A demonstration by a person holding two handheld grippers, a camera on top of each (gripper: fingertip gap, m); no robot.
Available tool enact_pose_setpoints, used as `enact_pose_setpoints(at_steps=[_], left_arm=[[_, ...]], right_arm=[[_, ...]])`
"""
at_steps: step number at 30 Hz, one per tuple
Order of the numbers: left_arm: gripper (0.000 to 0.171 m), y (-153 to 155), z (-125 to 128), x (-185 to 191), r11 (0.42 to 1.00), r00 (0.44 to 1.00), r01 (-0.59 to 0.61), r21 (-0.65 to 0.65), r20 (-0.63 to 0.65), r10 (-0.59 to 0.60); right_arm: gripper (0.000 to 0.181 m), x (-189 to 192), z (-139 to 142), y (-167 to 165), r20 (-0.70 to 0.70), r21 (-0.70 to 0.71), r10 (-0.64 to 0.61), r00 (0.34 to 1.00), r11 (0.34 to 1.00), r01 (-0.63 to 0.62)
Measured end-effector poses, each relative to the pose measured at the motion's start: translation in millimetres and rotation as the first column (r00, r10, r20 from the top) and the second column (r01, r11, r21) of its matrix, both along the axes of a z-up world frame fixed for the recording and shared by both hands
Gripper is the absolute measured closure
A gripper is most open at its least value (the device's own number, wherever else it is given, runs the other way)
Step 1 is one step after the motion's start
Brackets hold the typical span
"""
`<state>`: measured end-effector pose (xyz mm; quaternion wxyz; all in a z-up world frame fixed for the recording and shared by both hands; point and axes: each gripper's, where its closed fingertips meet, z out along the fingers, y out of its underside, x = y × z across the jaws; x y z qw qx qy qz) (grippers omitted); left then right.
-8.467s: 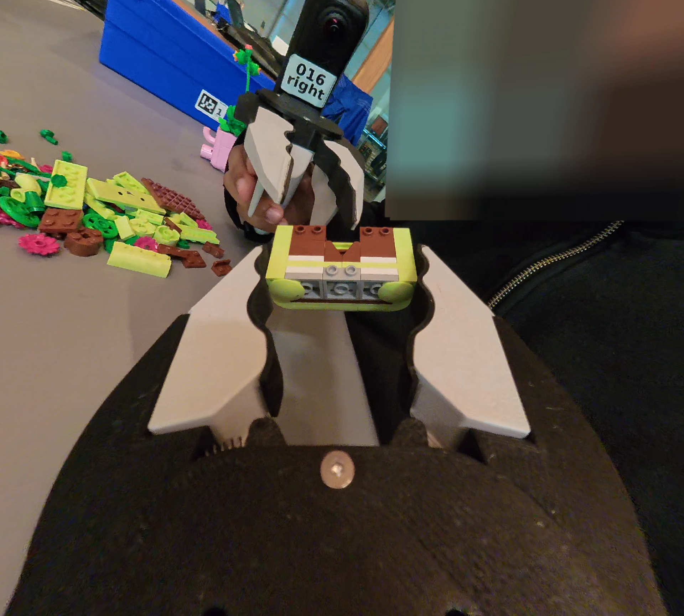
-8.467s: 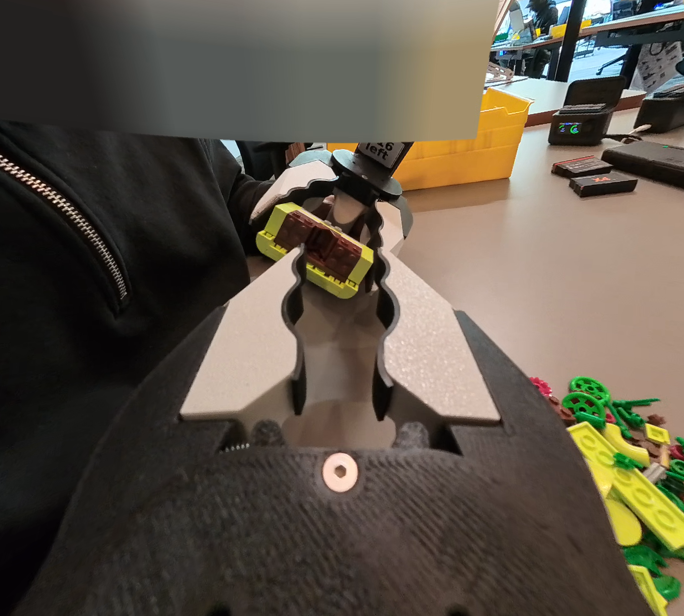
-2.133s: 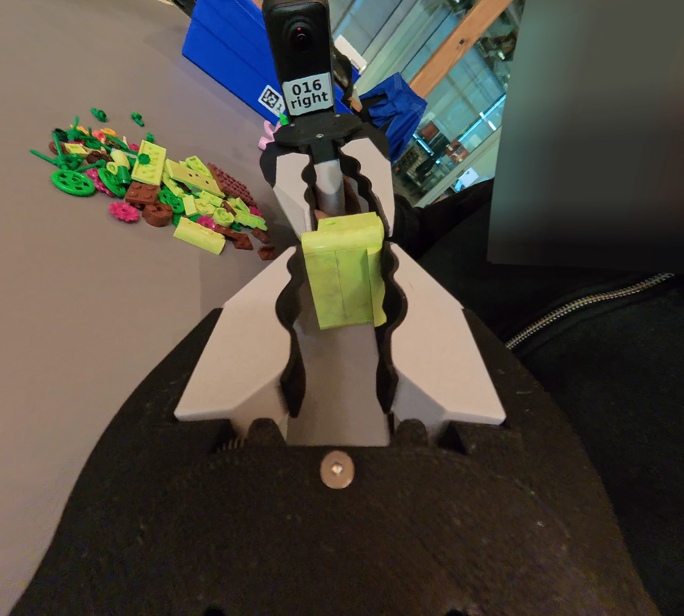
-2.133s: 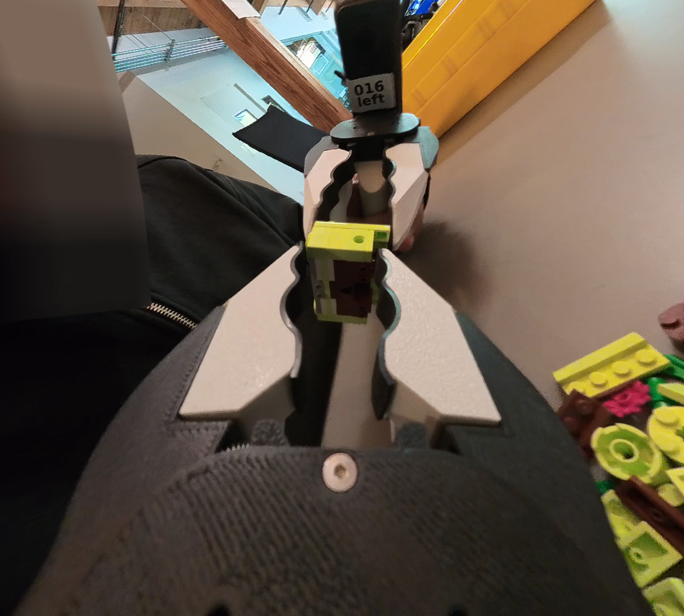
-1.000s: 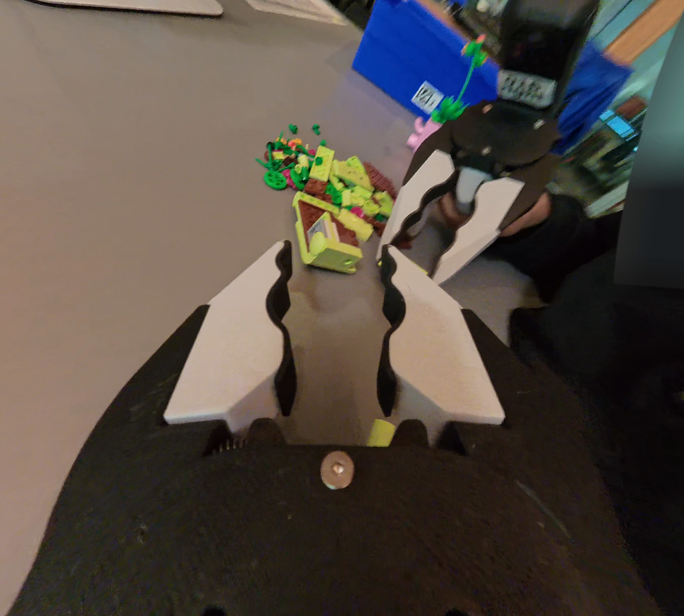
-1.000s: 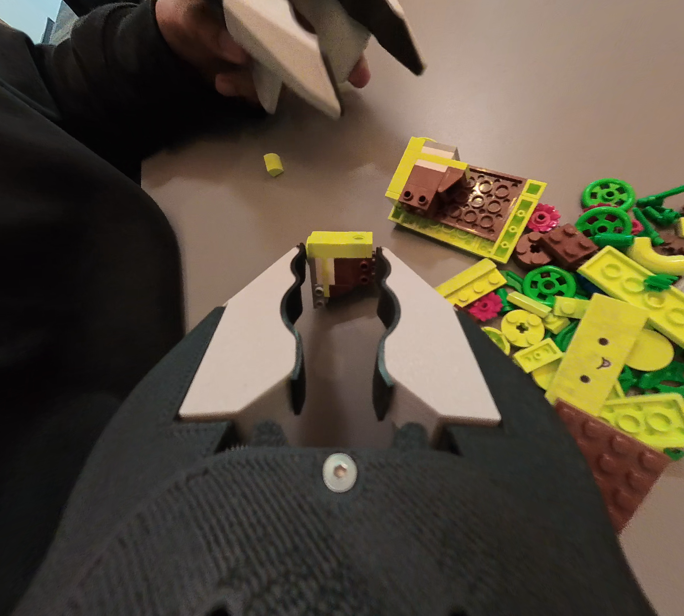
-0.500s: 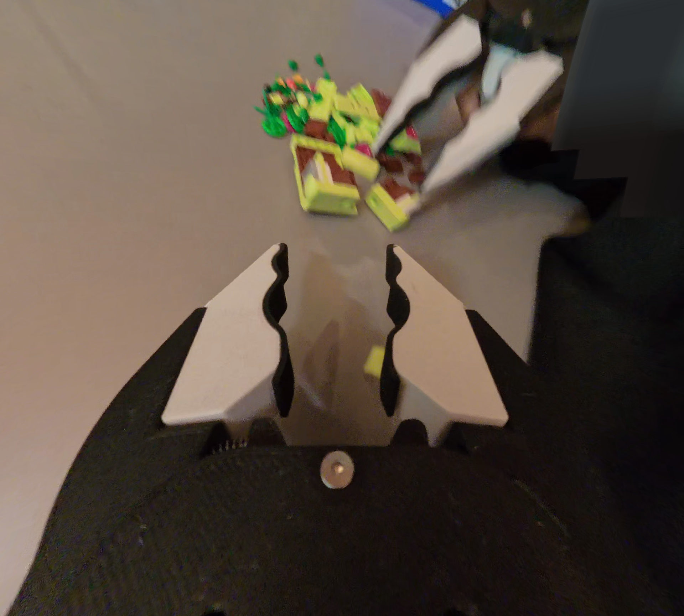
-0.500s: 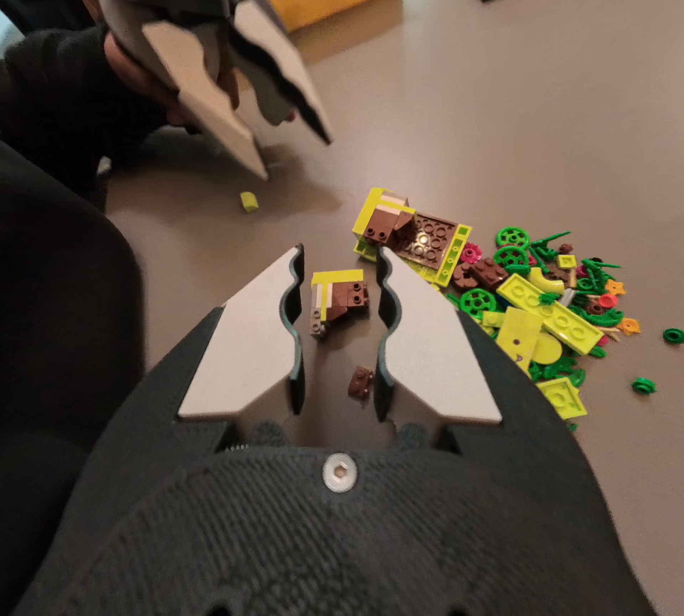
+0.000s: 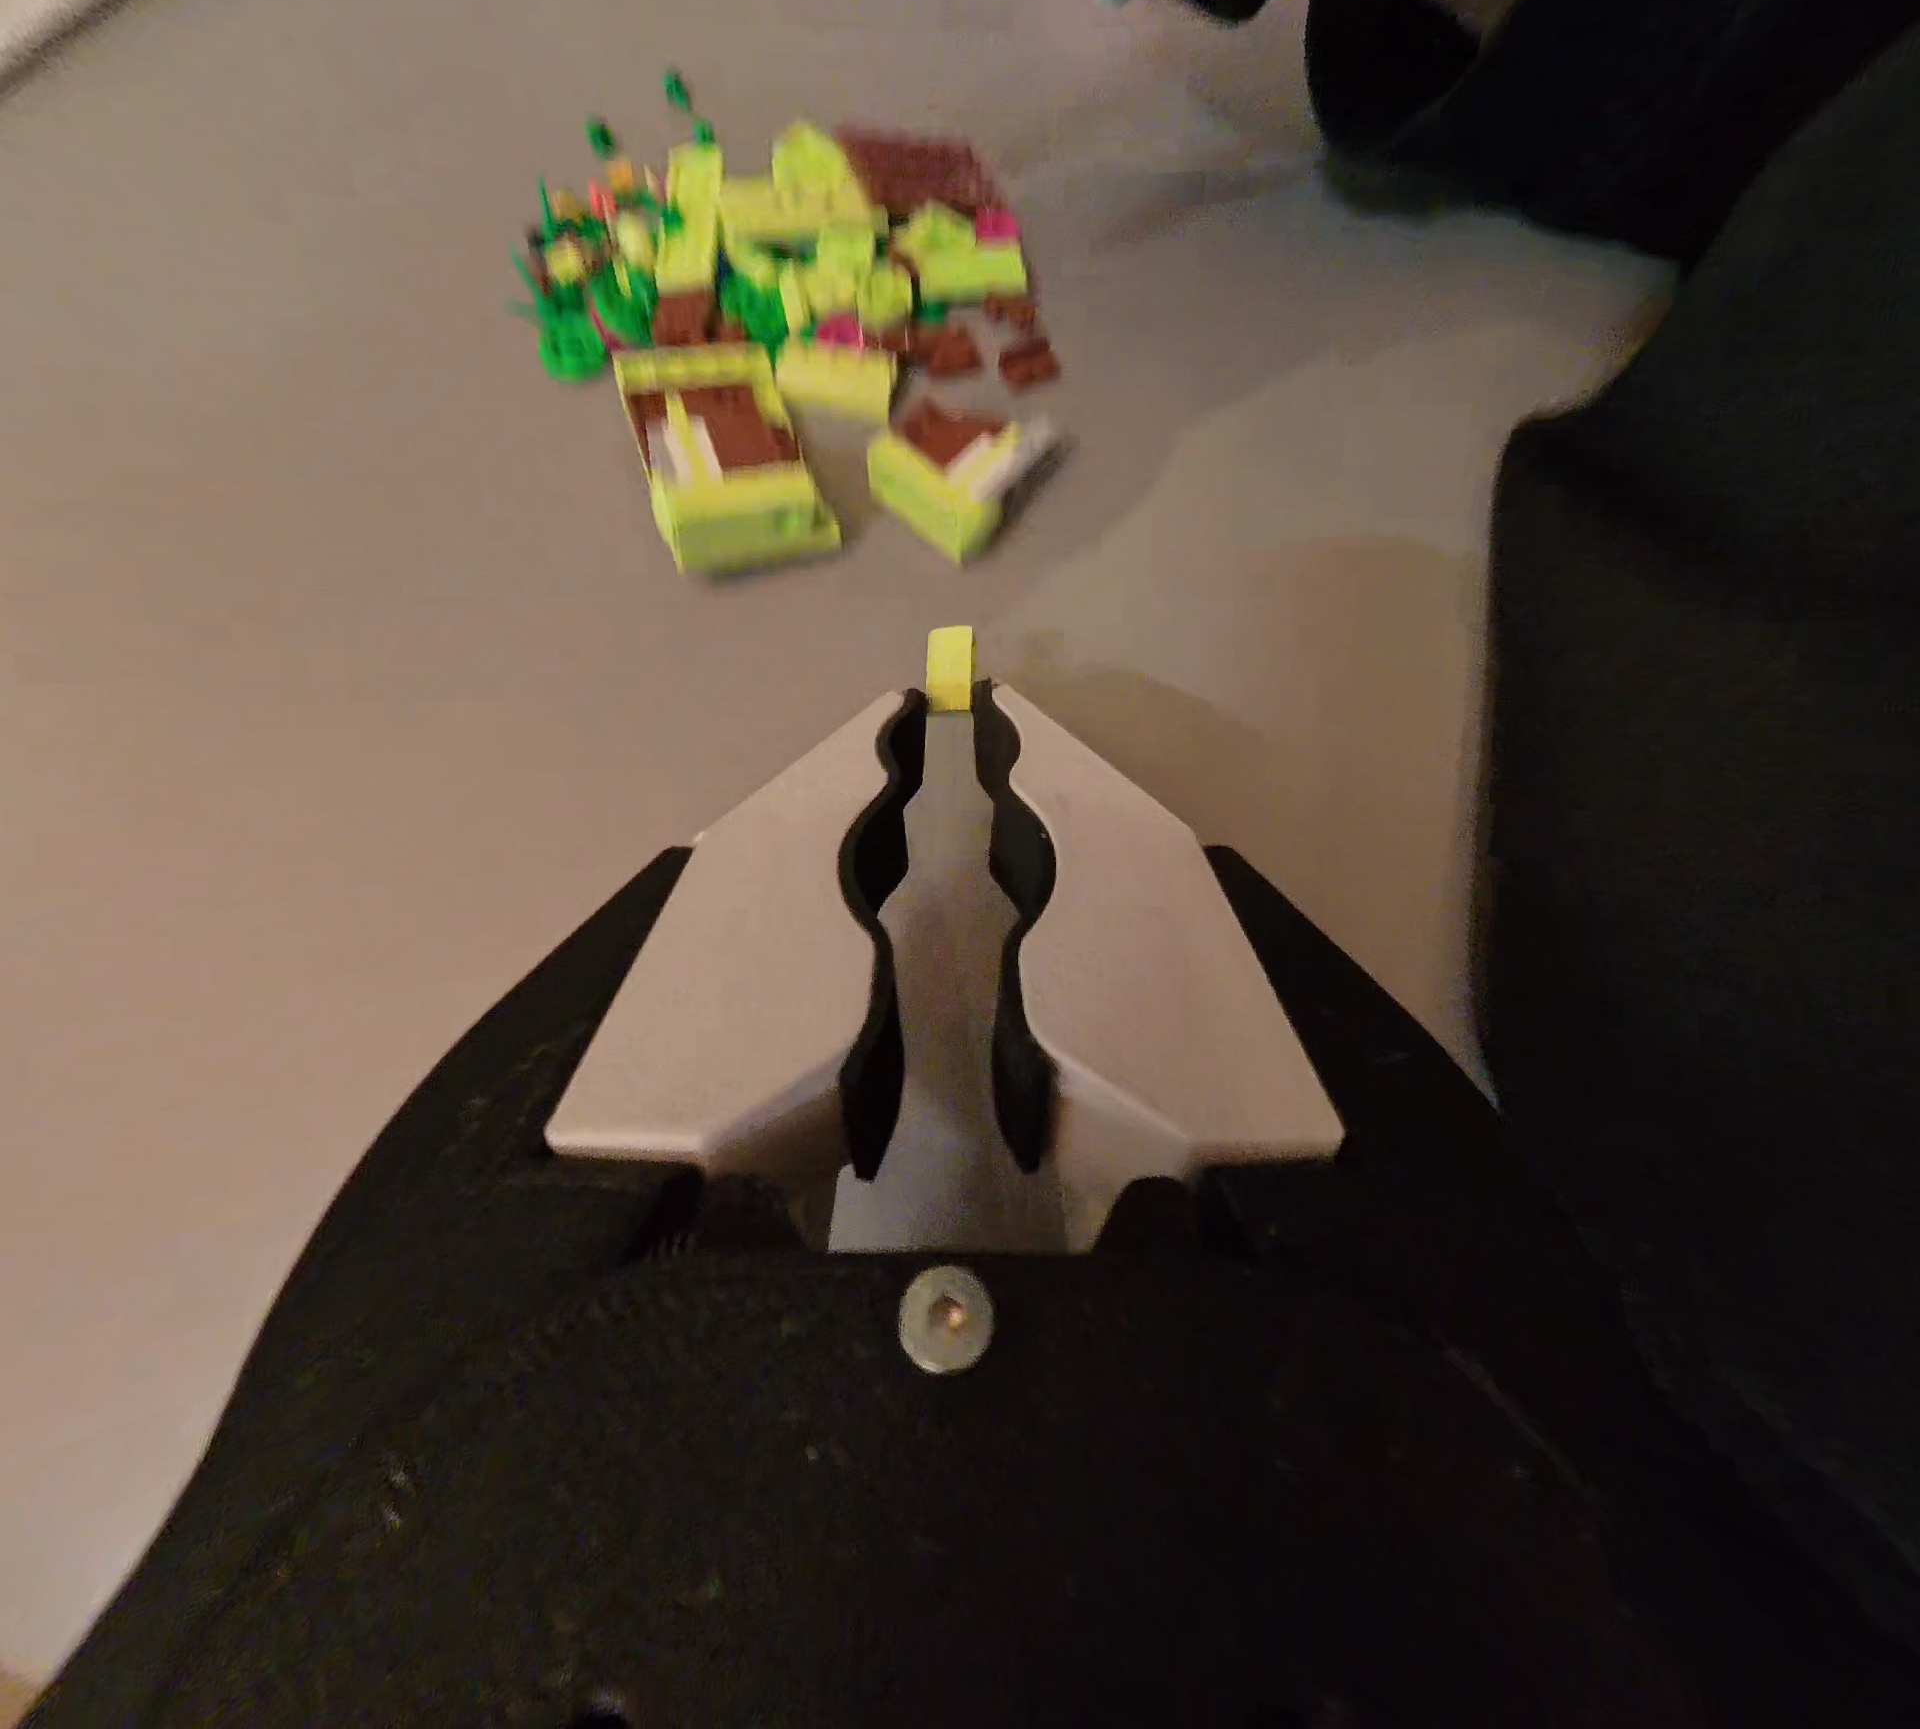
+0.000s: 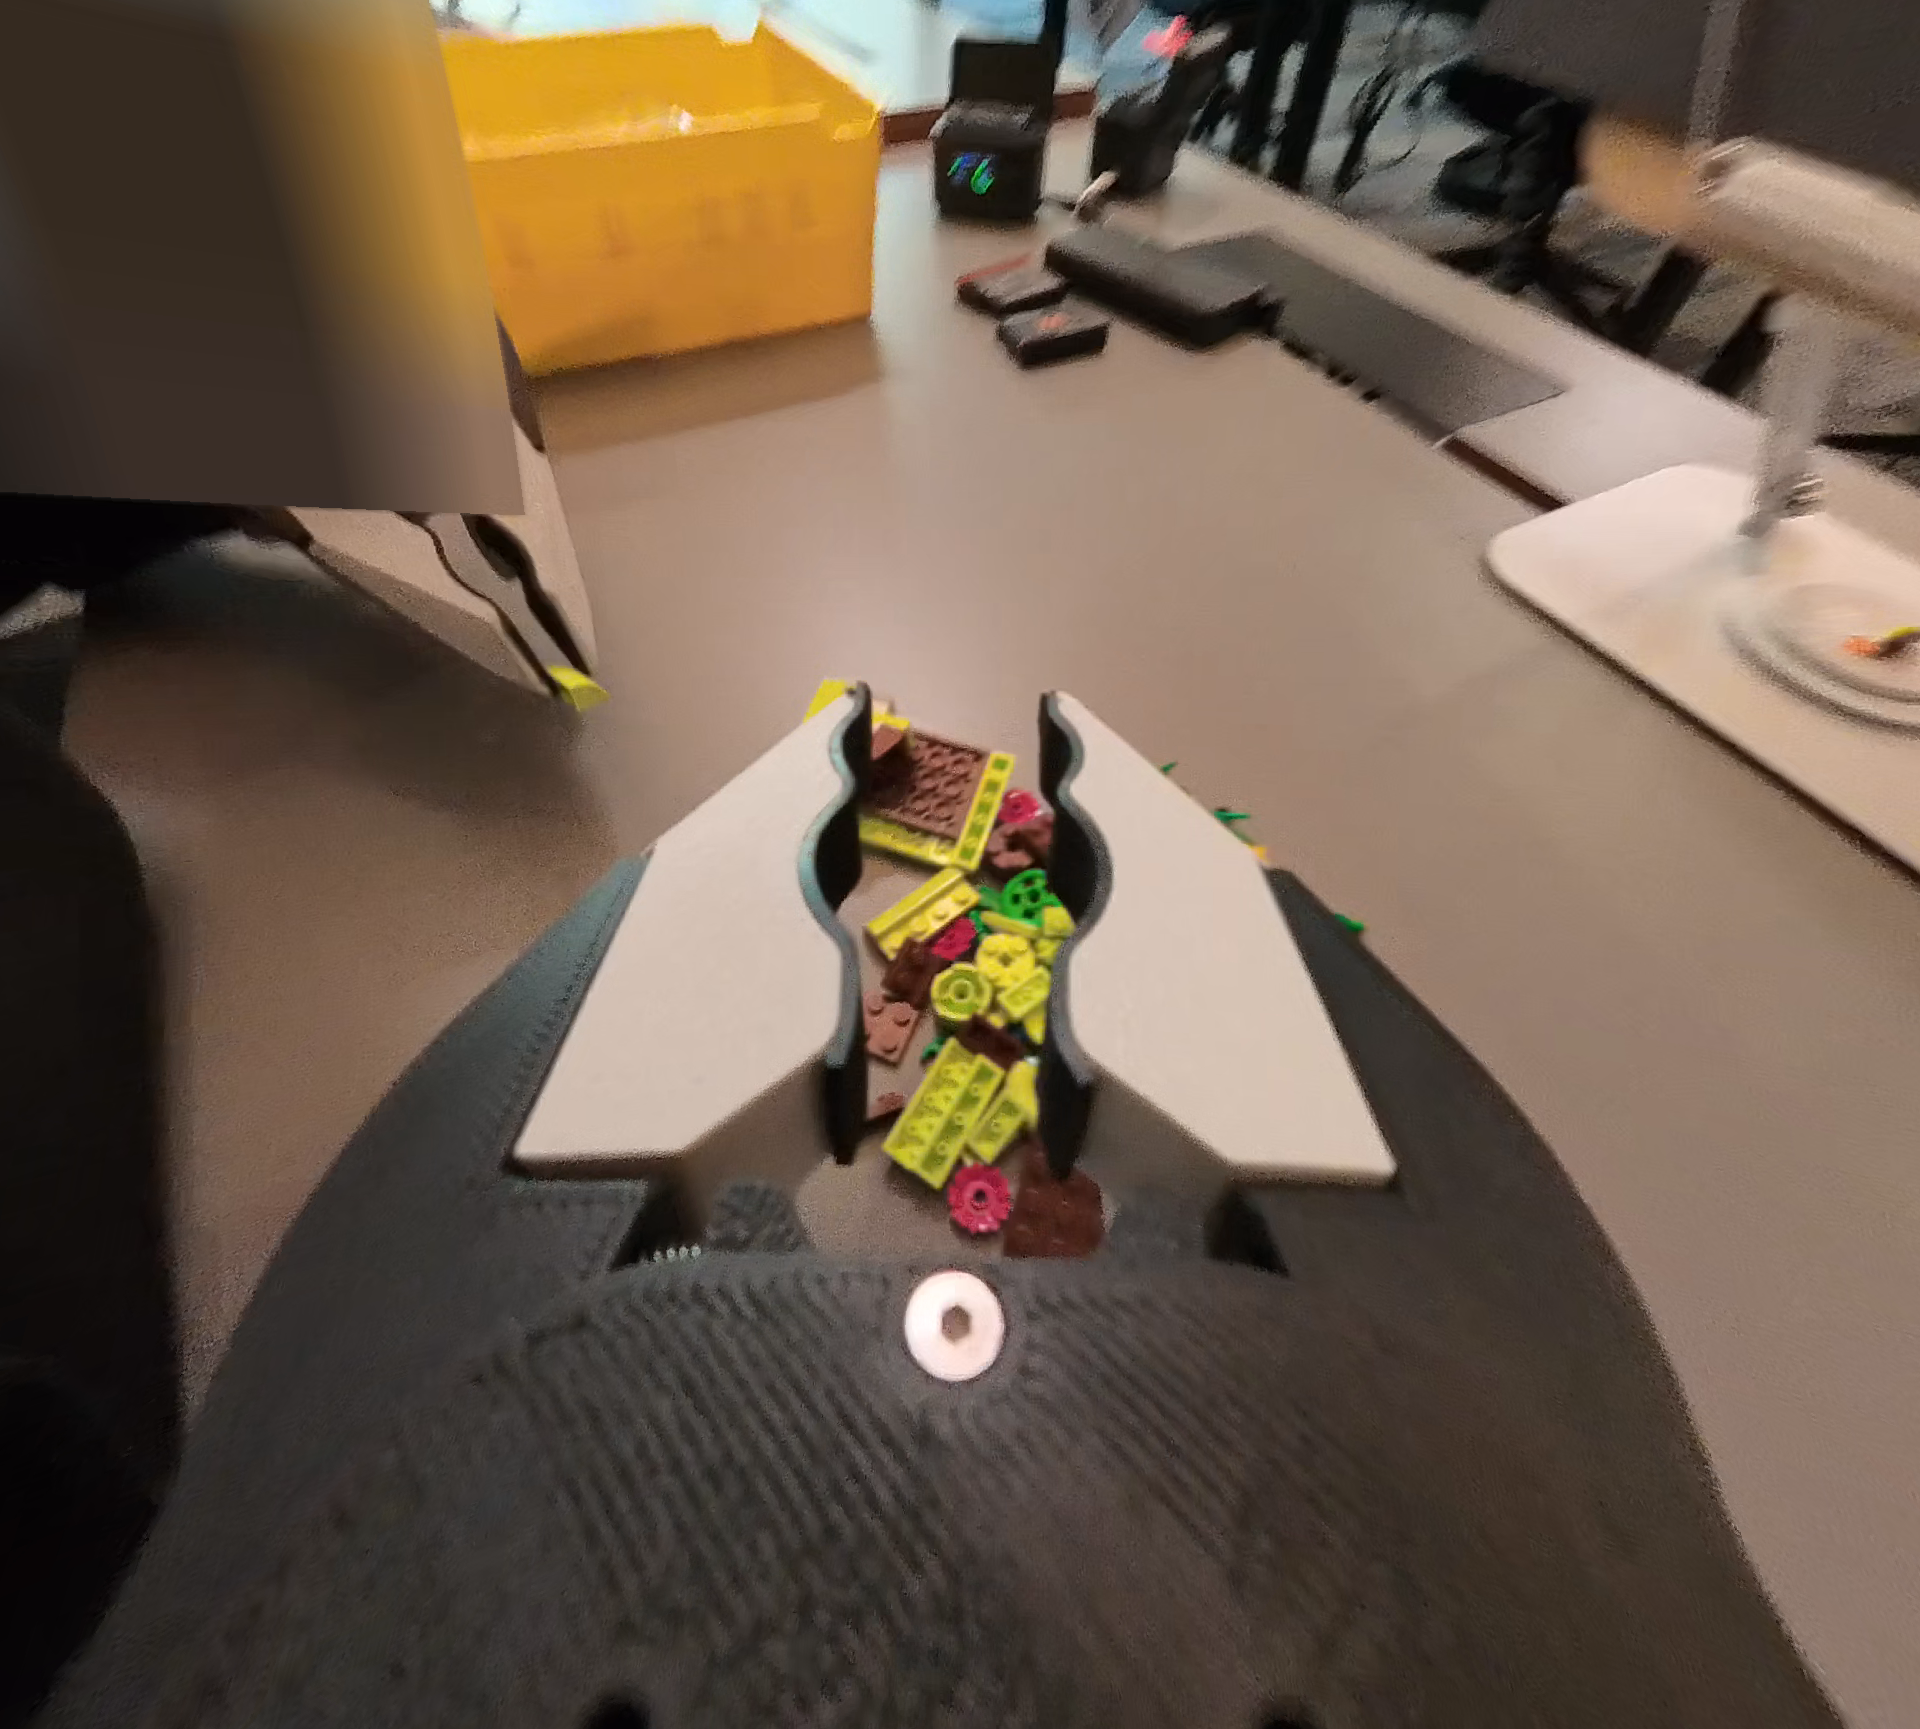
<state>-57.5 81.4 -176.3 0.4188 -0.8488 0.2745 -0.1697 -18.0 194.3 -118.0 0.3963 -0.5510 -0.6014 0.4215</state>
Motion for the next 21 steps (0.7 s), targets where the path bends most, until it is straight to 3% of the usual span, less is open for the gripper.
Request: enact_pose_setpoints(at_steps=[3, 5, 8, 10, 13, 16, 21], left_arm=[[0.167, 35, 27, 25, 0.996, 0.999, 0.032, 0.081, 0.016, -0.033], [0.167, 61, 31, 43, 0.996, 0.998, 0.057, 0.069, -0.016, -0.056], [0.167, 101, 12, 51, 1.0, 0.994, 0.022, -0.021, -0.107, -0.024], [0.166, 114, -1, 57, 0.994, 0.996, 0.025, -0.109, -0.083, -0.035], [0.141, 119, 3, 66, 0.995, 0.999, 0.043, -0.088, -0.009, -0.044], [0.123, 120, 11, 53, 0.999, 0.999, -0.039, -0.022, 0.001, 0.039], [0.103, 106, -21, -3, 0.961, 0.942, -0.274, -0.022, -0.206, 0.264]], right_arm=[[0.151, 14, 22, 15, -0.097, -0.053, -0.061, 0.993, 0.997, 0.056], [0.151, 21, 28, 18, -0.135, -0.107, -0.075, 0.988, 0.992, 0.061], [0.15, 27, 29, 20, -0.155, -0.156, -0.082, 0.984, 0.986, 0.058], [0.15, 28, 29, 18, -0.167, -0.176, -0.078, 0.983, 0.983, 0.048], [0.15, 29, 21, 18, -0.139, -0.174, -0.084, 0.987, 0.983, 0.059], [0.15, 28, 17, 17, -0.12, -0.18, -0.084, 0.989, 0.982, 0.062], [0.151, 25, 12, 16, -0.103, -0.207, -0.077, 0.992, 0.977, 0.055]])
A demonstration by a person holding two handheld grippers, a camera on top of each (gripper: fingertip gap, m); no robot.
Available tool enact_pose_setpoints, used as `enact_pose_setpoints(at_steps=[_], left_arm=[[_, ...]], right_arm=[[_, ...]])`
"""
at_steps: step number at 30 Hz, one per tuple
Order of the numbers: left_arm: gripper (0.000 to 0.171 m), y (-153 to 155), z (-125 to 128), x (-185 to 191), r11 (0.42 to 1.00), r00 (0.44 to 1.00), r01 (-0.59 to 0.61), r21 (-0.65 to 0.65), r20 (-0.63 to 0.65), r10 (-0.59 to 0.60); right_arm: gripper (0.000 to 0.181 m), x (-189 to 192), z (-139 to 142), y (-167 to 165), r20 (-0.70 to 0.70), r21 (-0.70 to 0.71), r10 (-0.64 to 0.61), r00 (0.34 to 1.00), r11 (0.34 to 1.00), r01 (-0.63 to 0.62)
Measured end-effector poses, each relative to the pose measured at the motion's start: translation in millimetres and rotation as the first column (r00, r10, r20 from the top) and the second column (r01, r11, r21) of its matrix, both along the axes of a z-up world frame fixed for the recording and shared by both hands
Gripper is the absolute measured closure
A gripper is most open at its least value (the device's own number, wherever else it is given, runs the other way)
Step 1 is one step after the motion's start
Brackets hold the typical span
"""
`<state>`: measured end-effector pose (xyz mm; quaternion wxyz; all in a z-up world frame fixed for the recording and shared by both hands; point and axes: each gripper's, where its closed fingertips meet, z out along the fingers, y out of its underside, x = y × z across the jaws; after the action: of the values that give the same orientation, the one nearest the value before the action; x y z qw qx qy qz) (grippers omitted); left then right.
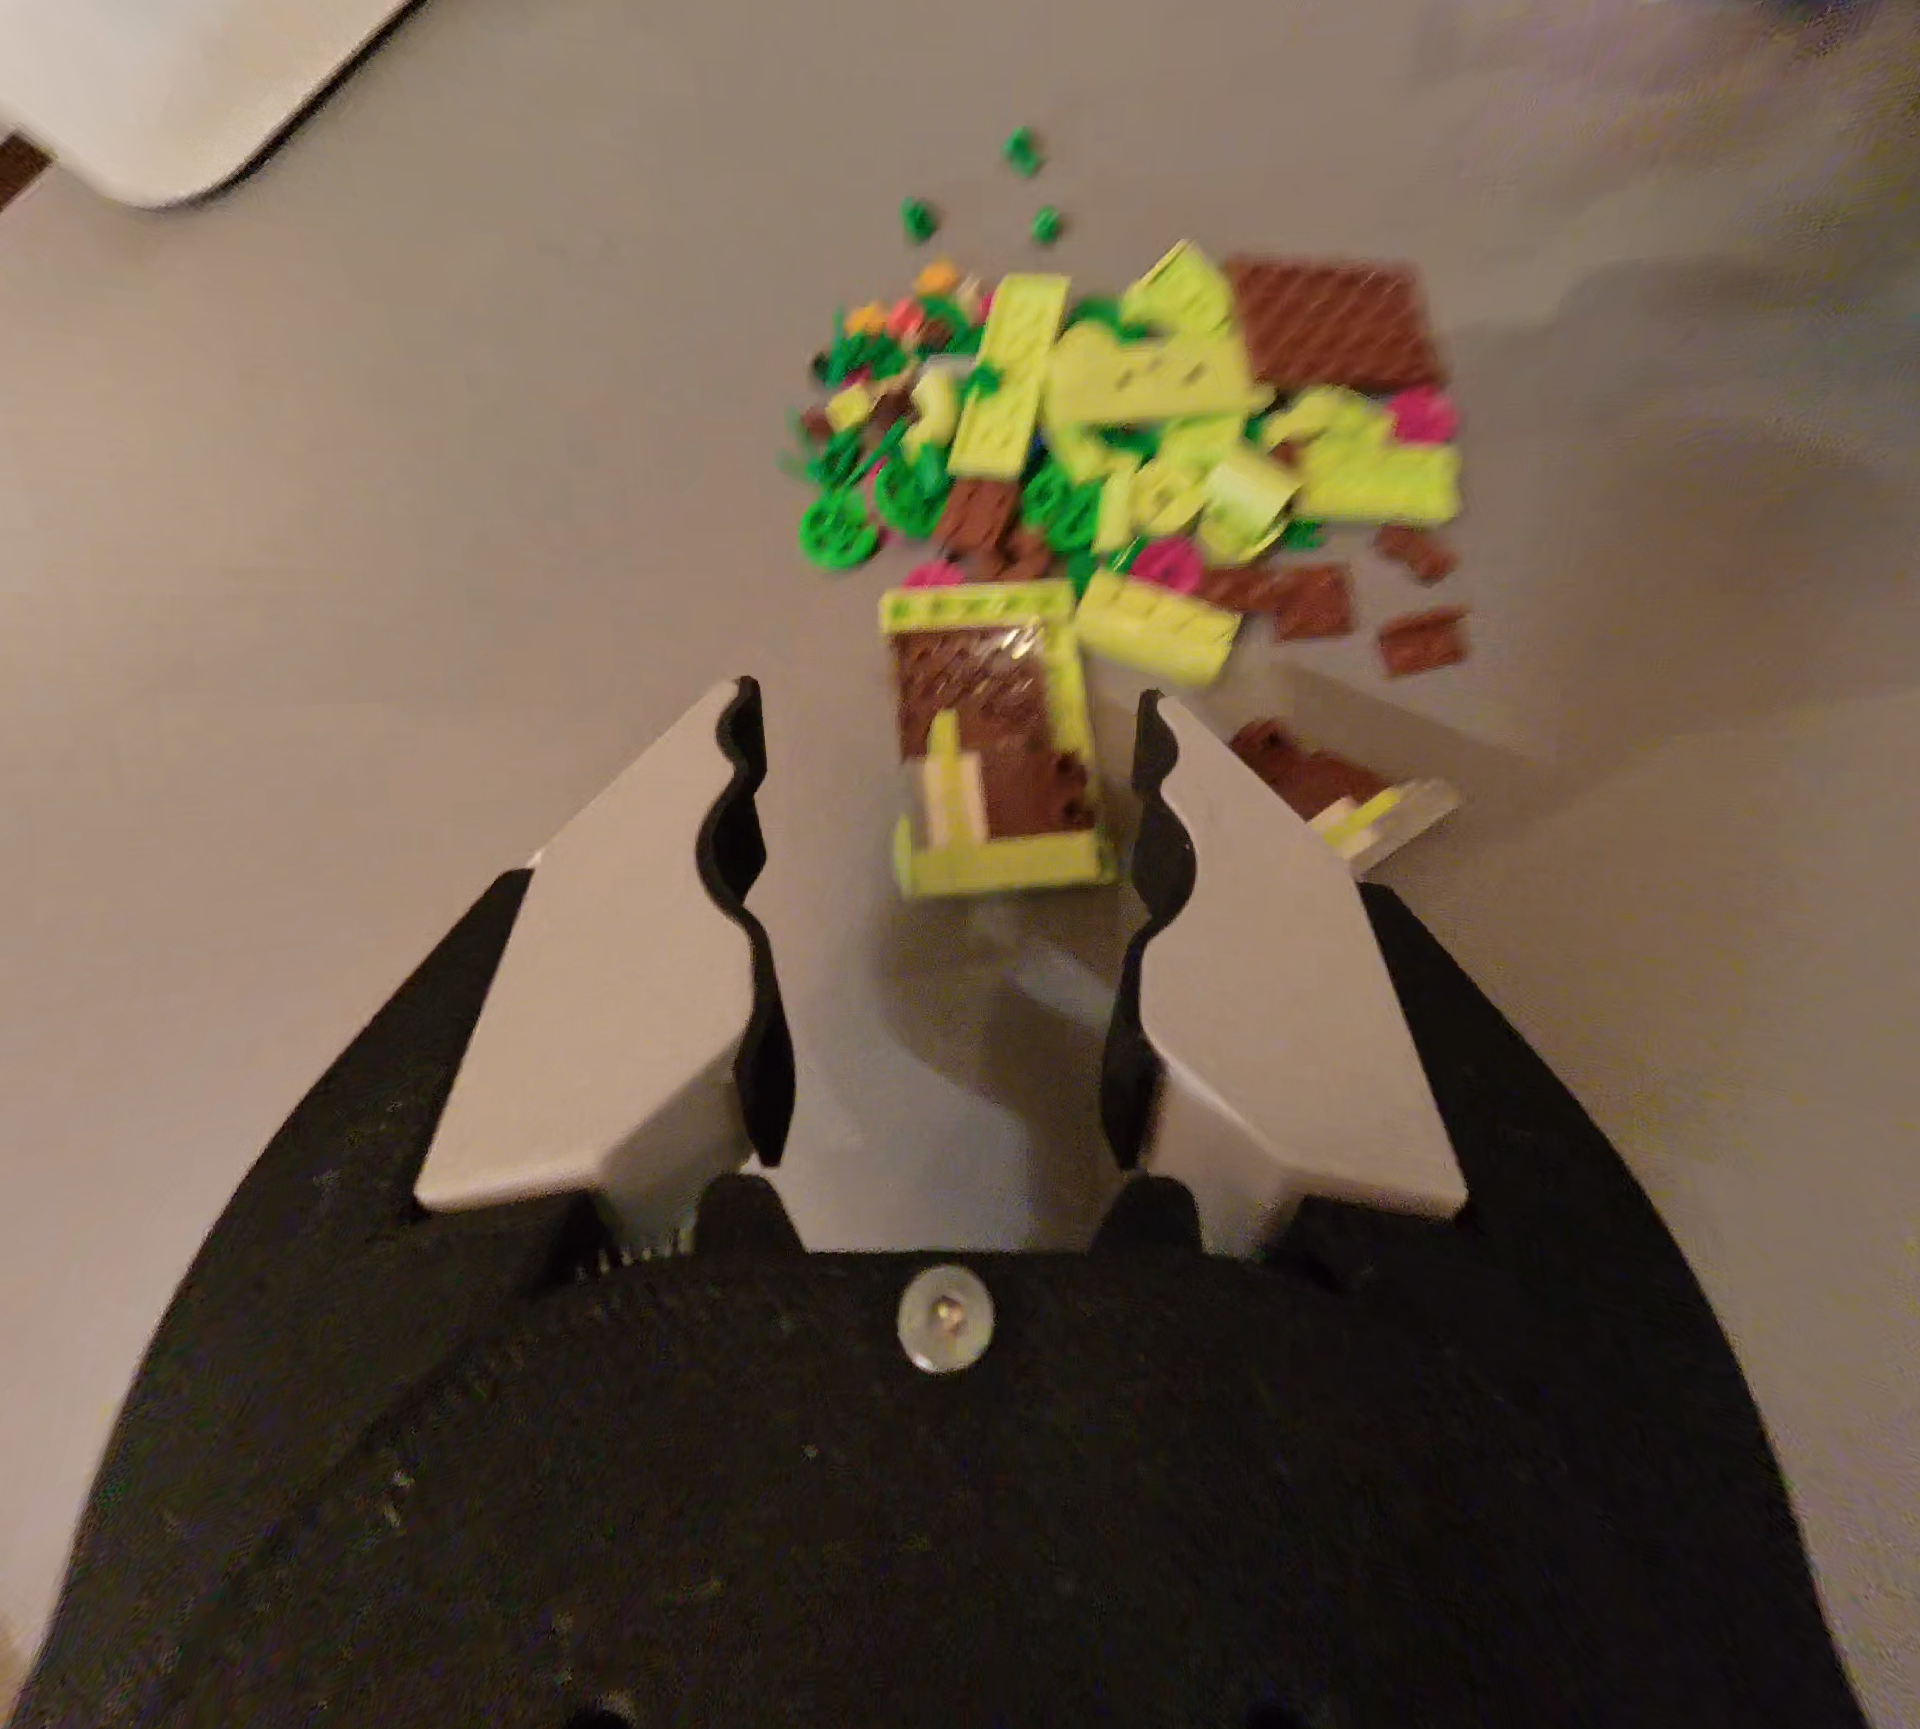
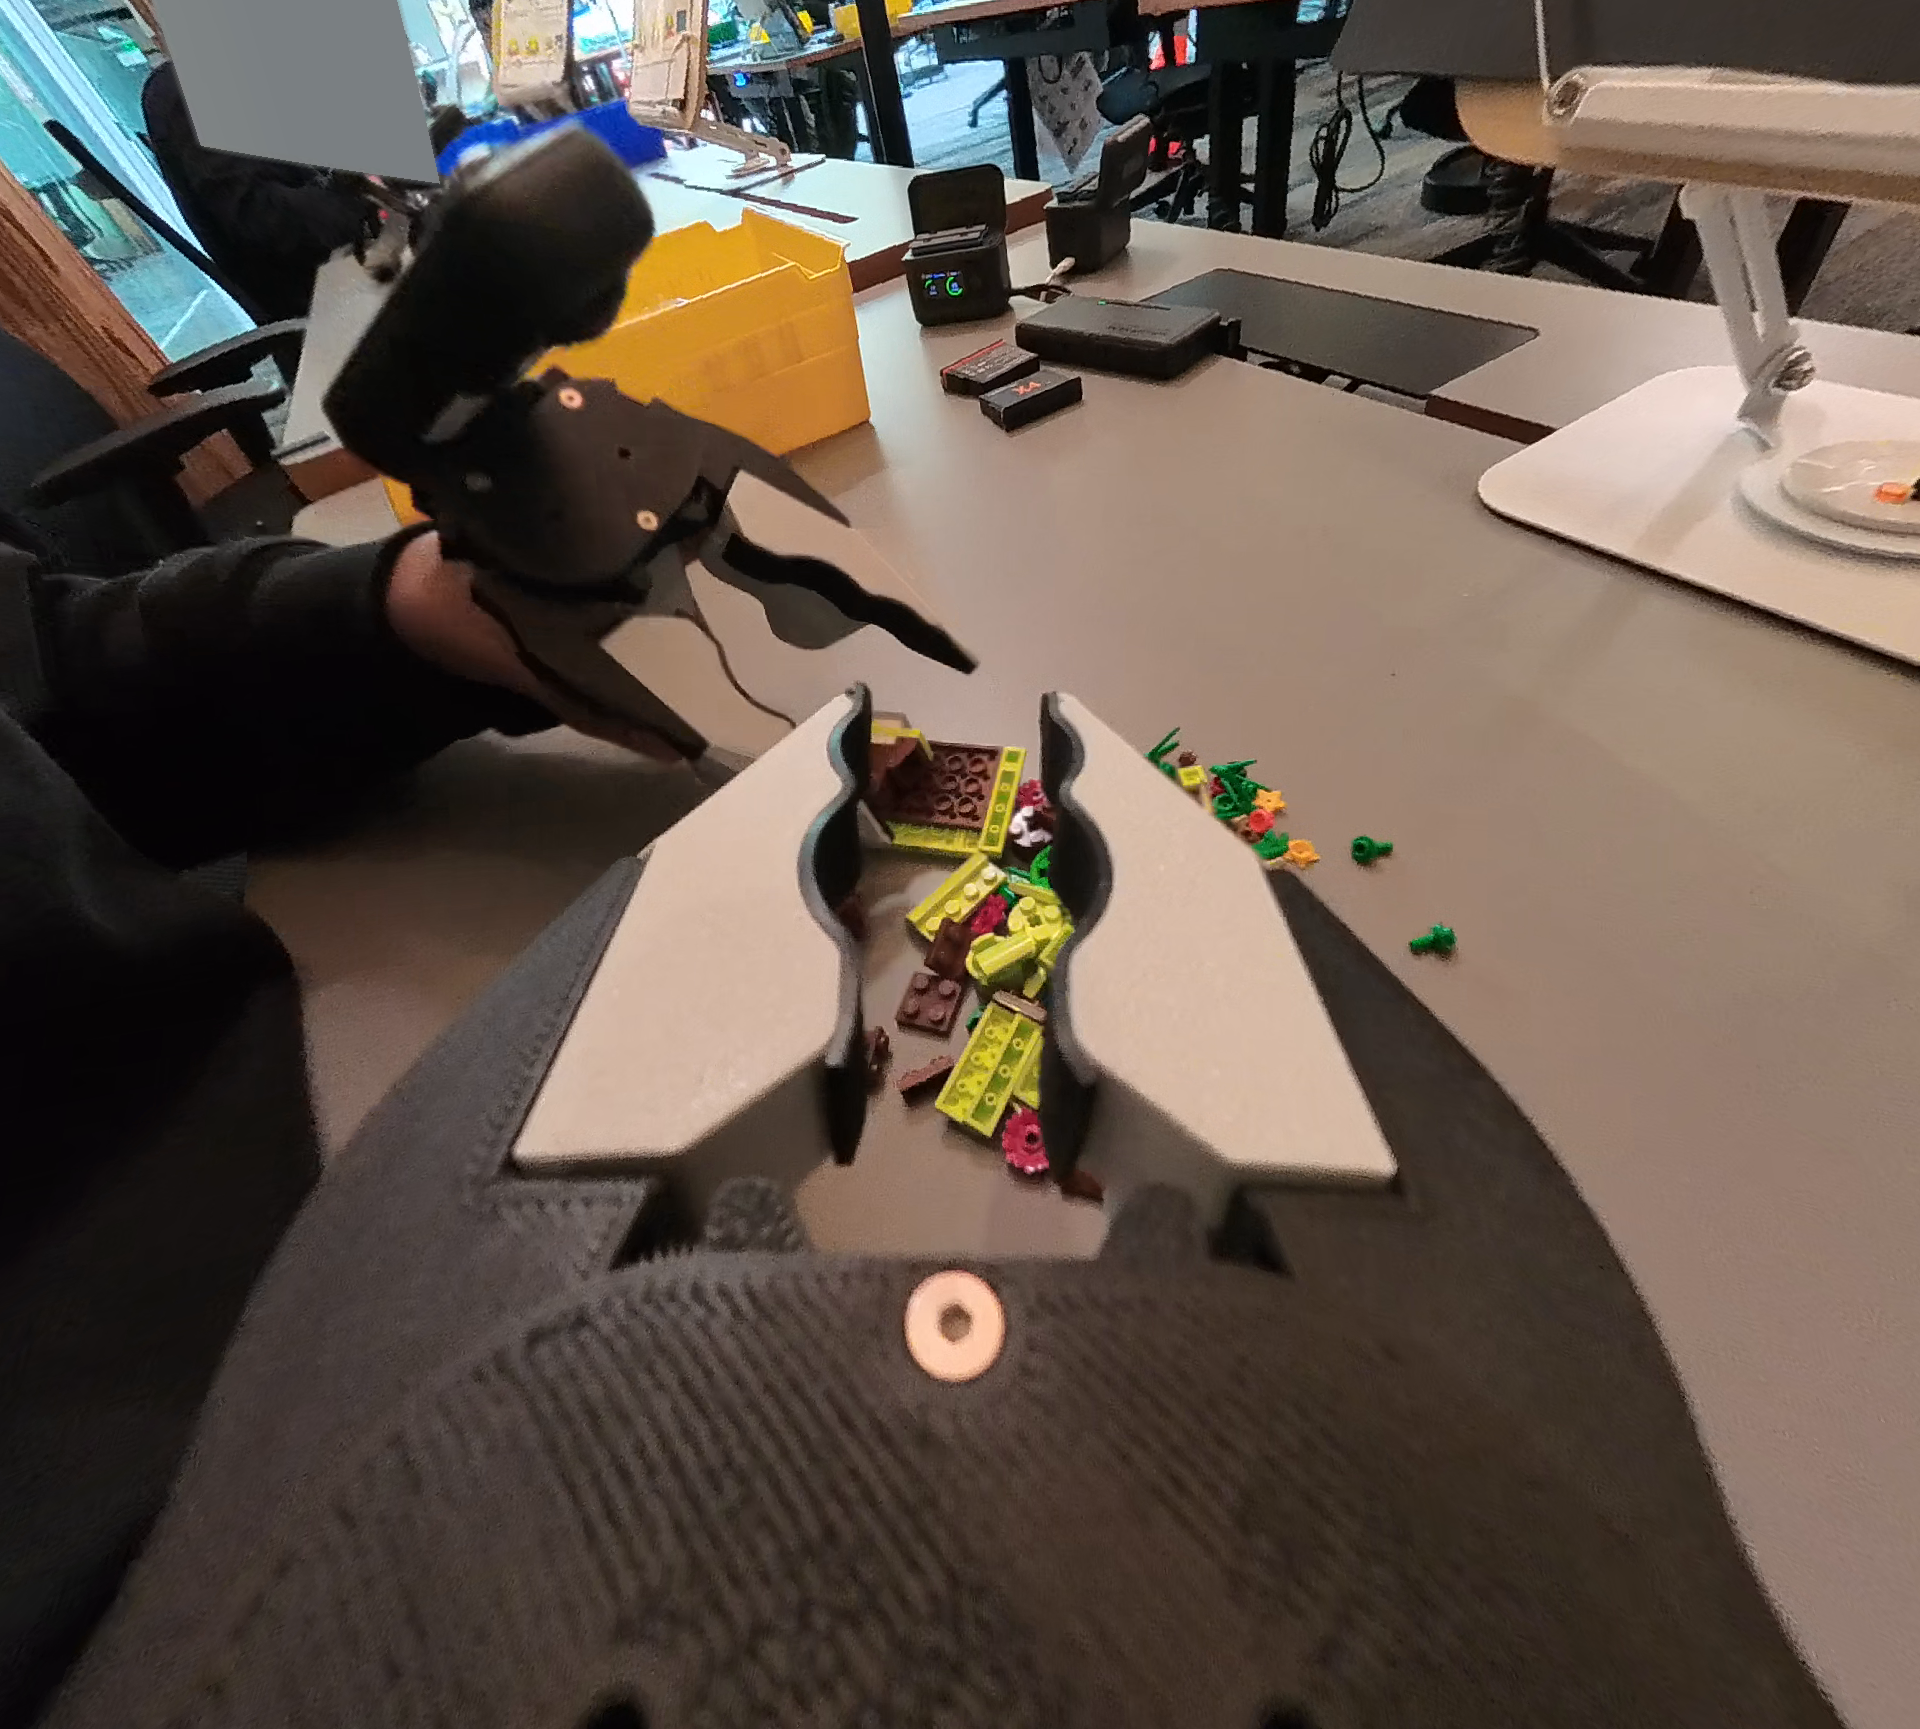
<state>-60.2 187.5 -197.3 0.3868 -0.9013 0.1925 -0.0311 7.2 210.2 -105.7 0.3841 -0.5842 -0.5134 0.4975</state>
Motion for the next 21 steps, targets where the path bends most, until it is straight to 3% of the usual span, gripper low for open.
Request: enact_pose_setpoints(at_steps=[4, 5, 6, 8, 11, 14, 18, 21], left_arm=[[0.106, -10, -21, -5, 0.999, 1.0, -0.014, -0.029, -0.009, 0.014], [0.111, -10, -22, -3, 1.0, 1.0, -0.002, -0.031, 0.005, 0.002], [0.129, -11, -22, -1, 0.999, 0.999, 0.023, -0.036, 0.024, -0.022], [0.132, -10, -19, -4, 0.999, 0.999, 0.024, -0.026, 0.042, -0.023], [0.132, -9, -5, -10, 0.999, 0.994, 0.021, 0.046, 0.107, -0.025], [0.132, -7, 25, -4, 0.974, 0.98, 0.06, 0.217, 0.171, -0.099], [0.131, -13, 60, 15, 0.857, 0.975, 0.201, 0.474, -0.014, -0.221], [0.13, -16, 69, 21, 0.771, 0.953, 0.297, 0.563, -0.224, -0.204]], right_arm=[[0.15, -4, -8, -1, 0.013, -0.036, 0.019, 1.0, 0.999, -0.019], [0.15, -6, -11, -2, 0.018, -0.046, 0.025, 1.0, 0.999, -0.025], [0.15, -7, -15, -2, 0.024, -0.057, 0.032, 0.999, 0.998, -0.03], [0.151, -10, -23, -2, 0.045, -0.077, 0.042, 0.998, 0.996, -0.038], [0.15, -14, -33, -3, 0.066, -0.107, 0.06, 0.996, 0.993, -0.052], [0.149, -17, -36, -8, 0.057, -0.128, 0.092, 0.994, 0.988, -0.084], [0.146, -21, -26, -22, -0.023, -0.121, 0.151, 0.988, 0.981, -0.152], [0.148, -20, -11, -34, -0.118, -0.176, 0.201, 0.973, 0.96, -0.219]])
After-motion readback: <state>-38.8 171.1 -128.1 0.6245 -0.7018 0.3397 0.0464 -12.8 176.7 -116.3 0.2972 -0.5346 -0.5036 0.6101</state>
